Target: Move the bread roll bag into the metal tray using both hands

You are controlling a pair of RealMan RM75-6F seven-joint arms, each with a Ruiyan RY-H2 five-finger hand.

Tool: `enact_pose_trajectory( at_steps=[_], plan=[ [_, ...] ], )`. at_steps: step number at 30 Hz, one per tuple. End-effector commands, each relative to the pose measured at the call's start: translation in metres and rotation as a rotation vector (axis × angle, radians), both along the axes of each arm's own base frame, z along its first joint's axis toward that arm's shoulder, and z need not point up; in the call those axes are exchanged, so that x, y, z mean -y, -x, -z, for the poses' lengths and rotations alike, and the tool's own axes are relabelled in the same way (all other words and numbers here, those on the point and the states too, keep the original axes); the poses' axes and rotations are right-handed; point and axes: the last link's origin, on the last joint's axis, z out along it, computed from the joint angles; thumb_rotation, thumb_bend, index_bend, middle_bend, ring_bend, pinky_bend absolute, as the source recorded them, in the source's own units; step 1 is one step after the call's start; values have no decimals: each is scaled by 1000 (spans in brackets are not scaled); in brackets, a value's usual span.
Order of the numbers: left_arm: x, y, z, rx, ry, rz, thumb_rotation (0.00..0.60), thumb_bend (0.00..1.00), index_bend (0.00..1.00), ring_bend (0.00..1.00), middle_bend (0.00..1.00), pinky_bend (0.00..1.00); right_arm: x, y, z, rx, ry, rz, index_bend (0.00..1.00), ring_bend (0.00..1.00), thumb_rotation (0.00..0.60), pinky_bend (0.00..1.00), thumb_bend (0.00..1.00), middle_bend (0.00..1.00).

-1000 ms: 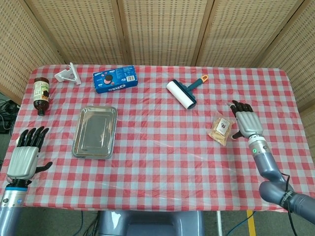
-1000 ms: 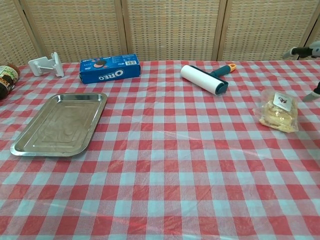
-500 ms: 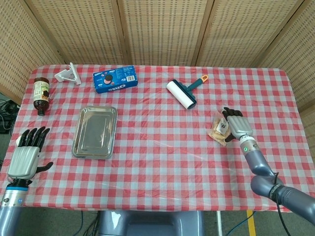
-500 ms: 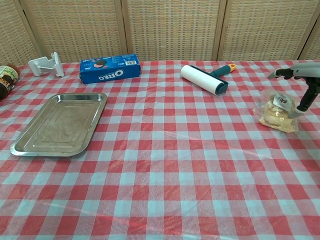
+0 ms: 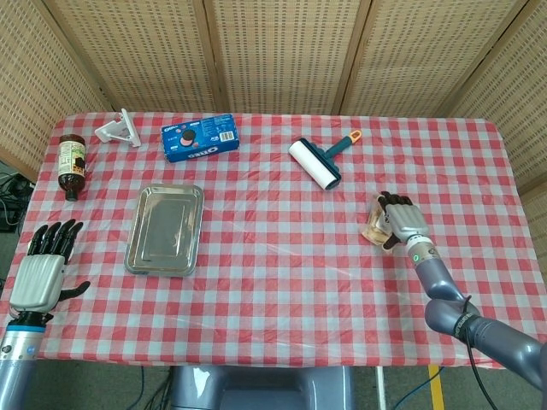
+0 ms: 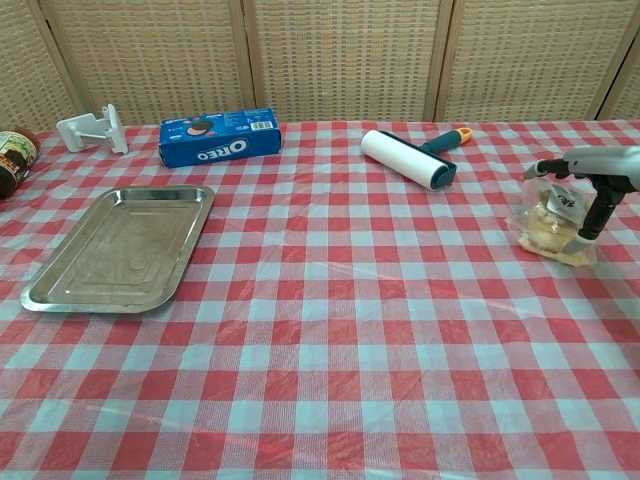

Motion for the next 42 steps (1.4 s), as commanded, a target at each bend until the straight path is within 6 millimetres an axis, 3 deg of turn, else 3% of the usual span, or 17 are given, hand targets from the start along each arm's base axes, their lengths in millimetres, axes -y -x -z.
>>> enact_pose_trajectory(
  at_steps=[1, 5, 6, 8, 10, 13, 15, 20, 26, 35, 42],
  plan=[
    [1, -1, -1, -1, 0, 4, 600, 0, 0, 0, 0, 0, -1, 2, 4, 1, -9, 11, 26, 0, 600, 0, 60, 0],
    [1, -1, -1, 1, 0, 2, 600, 0, 0, 0, 0, 0, -2, 5, 6, 0, -9, 14, 91, 0, 600, 8, 60, 0],
    [1, -1, -1, 2, 1, 1, 600, 0, 0, 0, 0, 0, -2, 5, 7, 1, -8, 15, 131, 3, 600, 48, 61, 10],
    [2, -2, -1, 8, 3, 2, 600, 0, 0, 0, 0, 0, -3, 5, 9, 11, -3, 14, 233, 67, 600, 177, 68, 89],
    [2, -2, -1, 12, 6, 5, 600, 0, 0, 0, 0, 0, -3, 3, 9, 20, 19, 1, 376, 233, 600, 323, 86, 259],
    [2, -2, -2, 14, 6, 6, 600, 0, 0, 0, 0, 0, -5, 1, 10, 31, 51, -28, 501, 369, 600, 445, 122, 393],
    [2, -2, -2, 18, 3, 5, 600, 0, 0, 0, 0, 0, -6, 1, 10, 34, 58, -39, 534, 394, 600, 480, 134, 415],
    [2, -2, -3, 21, 2, 6, 600, 0, 0, 0, 0, 0, -8, -5, 9, 50, 70, -66, 549, 414, 600, 497, 137, 430],
    [2, -3, -4, 25, 1, 11, 600, 0, 0, 0, 0, 0, -12, -26, -4, 72, 96, -141, 549, 421, 600, 504, 138, 432],
    [2, -3, -5, 26, 1, 12, 600, 0, 0, 0, 0, 0, -22, -88, -26, 82, 114, -300, 548, 421, 600, 504, 138, 432],
    [0, -3, -1, 18, 12, 17, 600, 0, 0, 0, 0, 0, -11, -148, -25, 88, 104, -380, 548, 421, 600, 503, 138, 432]
  ],
)
